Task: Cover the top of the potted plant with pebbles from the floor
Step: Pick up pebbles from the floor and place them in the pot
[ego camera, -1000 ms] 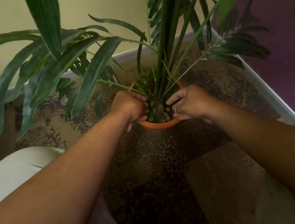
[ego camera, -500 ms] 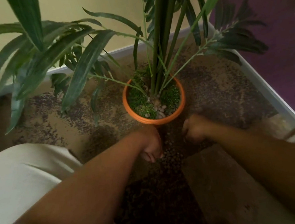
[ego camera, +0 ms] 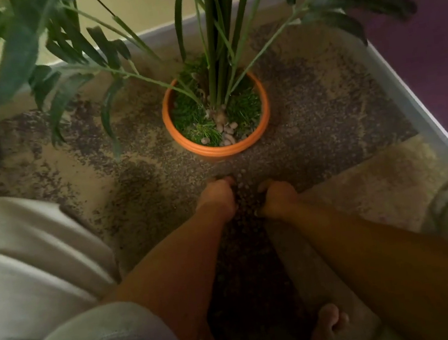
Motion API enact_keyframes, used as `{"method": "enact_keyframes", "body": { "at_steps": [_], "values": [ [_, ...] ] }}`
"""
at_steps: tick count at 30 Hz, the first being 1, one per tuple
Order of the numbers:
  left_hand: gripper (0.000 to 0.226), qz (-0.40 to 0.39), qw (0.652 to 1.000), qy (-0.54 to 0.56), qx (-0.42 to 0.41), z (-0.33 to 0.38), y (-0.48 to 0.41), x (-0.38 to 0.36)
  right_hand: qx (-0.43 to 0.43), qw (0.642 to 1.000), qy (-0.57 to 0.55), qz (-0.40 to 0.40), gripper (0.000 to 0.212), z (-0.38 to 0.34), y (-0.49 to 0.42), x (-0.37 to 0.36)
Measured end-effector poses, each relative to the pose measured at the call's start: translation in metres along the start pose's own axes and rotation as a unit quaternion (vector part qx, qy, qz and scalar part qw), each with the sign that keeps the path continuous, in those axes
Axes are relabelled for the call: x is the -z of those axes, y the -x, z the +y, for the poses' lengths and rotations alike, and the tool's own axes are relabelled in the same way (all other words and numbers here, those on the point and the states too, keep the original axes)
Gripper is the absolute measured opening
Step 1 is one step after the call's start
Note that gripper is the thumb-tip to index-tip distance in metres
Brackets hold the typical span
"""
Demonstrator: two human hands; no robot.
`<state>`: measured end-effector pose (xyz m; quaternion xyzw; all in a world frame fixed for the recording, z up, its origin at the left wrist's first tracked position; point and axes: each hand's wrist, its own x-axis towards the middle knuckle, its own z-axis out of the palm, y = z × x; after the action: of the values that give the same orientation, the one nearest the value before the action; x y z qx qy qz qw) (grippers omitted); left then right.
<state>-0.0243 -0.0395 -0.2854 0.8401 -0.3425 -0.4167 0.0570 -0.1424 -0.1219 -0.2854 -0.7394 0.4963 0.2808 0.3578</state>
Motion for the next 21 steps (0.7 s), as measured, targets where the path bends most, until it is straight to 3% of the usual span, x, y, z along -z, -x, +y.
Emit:
{"method": "enact_keyframes", "body": {
  "at_steps": [6, 12, 21],
  "values": [
    [0.029, 0.024, 0.999, 0.021, 0.008, 0.004, 0.000, 0.000, 0.043, 0.999, 0.006, 0.017, 0.055, -0.004, -0.001, -0.007],
    [0.032, 0.016, 1.000, 0.007, 0.018, 0.007, -0.005, -0.001, 0.058, 0.997, -0.035, 0.032, 0.055, -0.010, -0.003, -0.009],
    [0.026, 0.012, 0.999, 0.027, 0.033, 0.007, -0.009, -0.001, 0.053, 0.997, -0.004, 0.057, 0.023, -0.013, -0.004, -0.006]
  ]
}}
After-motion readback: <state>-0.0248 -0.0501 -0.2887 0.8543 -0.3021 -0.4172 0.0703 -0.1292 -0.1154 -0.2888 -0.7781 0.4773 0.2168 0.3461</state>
